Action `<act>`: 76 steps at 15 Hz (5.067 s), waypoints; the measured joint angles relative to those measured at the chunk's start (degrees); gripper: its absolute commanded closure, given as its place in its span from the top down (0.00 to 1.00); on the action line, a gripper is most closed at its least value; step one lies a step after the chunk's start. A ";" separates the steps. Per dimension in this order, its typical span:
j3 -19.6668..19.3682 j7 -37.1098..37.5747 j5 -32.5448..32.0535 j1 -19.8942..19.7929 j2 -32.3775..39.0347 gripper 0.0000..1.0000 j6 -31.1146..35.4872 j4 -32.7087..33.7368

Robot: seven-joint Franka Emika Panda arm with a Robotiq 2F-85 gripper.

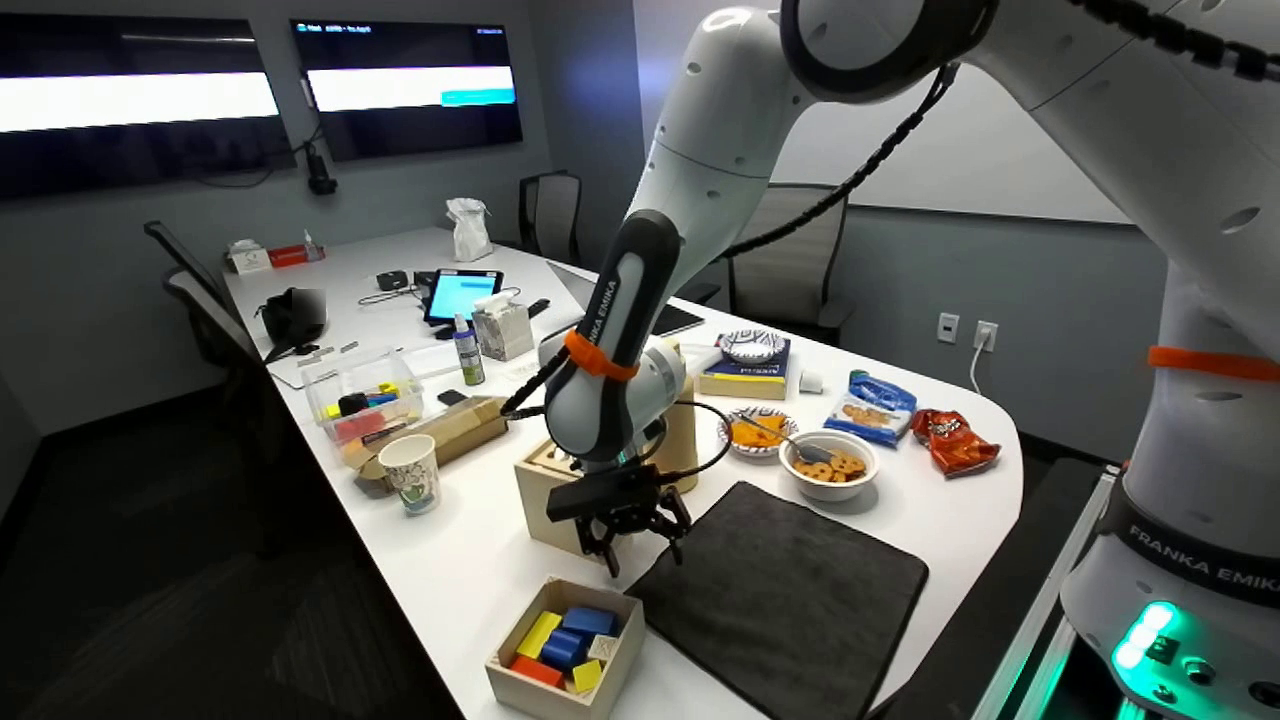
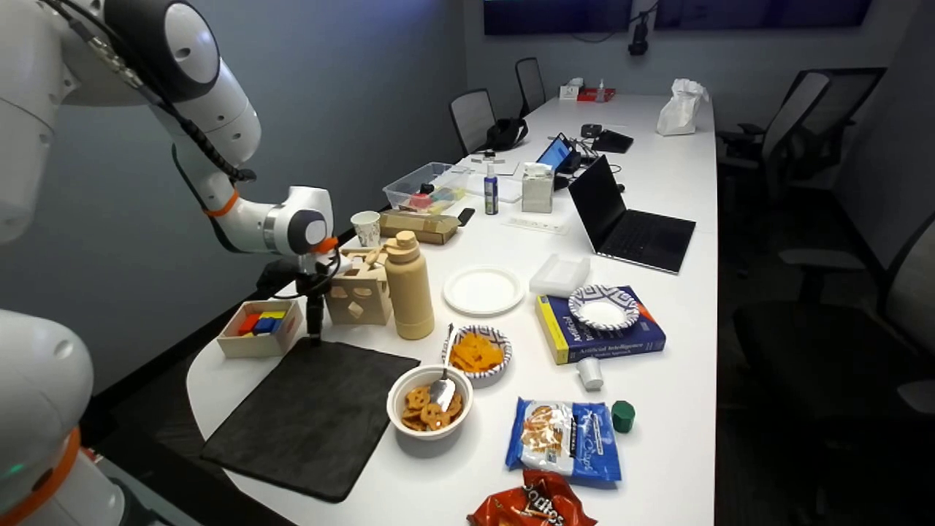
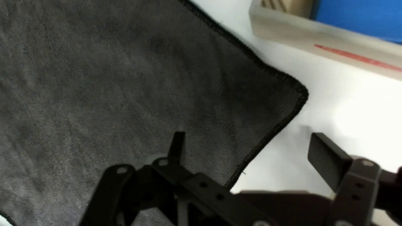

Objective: Fold the towel into a triangle twice.

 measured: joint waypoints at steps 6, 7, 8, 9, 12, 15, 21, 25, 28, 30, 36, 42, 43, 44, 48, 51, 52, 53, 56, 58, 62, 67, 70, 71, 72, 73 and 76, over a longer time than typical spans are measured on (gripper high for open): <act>-0.03 -3.04 -0.04 -0.20 3.60 1.00 0.00 2.87; -0.02 -3.44 -0.04 -0.20 3.89 0.75 0.00 3.15; 0.00 -3.84 -0.04 -0.20 4.16 0.75 0.00 3.40; 0.03 -4.27 -0.04 -0.20 4.40 0.66 0.01 3.62; 0.39 -4.74 -0.04 -0.19 4.84 0.42 0.01 4.26; 0.76 -4.76 0.03 -0.19 4.86 0.21 0.01 4.29; 1.72 -4.76 0.61 -0.31 5.31 0.00 0.01 4.28; 2.59 -4.78 2.51 -1.47 5.23 0.00 0.41 3.72; 3.36 -5.11 5.21 -3.16 3.64 0.00 3.22 0.40; 4.18 -6.35 7.34 -4.66 1.22 0.00 6.31 -3.48; 8.60 -14.40 14.11 -10.41 -10.41 0.00 16.51 -17.81; 10.88 -27.25 18.83 -16.14 -18.31 0.00 17.29 -26.61; 10.81 -29.79 19.01 -17.00 -18.60 0.00 17.43 -27.44; 10.68 -32.24 19.08 -17.79 -18.69 0.00 17.84 -28.13; 10.13 -42.01 19.26 -21.17 -18.64 0.00 19.02 -29.88; 10.49 -48.71 20.25 -23.90 -18.64 0.00 19.98 -30.40; 10.94 -50.89 20.89 -24.90 -18.64 0.00 20.33 -30.65; 11.59 -53.15 21.83 -26.02 -18.62 0.00 20.62 -30.94; 14.83 -59.88 26.30 -30.05 -18.16 0.00 21.17 -31.53; 17.58 -64.11 30.65 -32.88 -17.67 0.00 21.20 -32.00; 22.38 -70.08 39.26 -37.72 -17.49 0.00 21.83 -34.67; 26.27 -76.02 47.41 -43.36 -17.53 0.00 22.76 -38.10; 26.53 -77.96 49.57 -45.59 -17.60 0.00 22.79 -39.33; 26.52 -78.46 49.95 -46.33 -17.64 0.00 22.79 -39.70; 26.50 -78.84 50.14 -47.11 -17.67 0.00 22.79 -40.06; 26.49 -79.13 50.24 -47.88 -17.70 0.00 22.79 -40.42; 26.41 -79.76 50.33 -49.97 -18.06 0.00 22.79 -41.66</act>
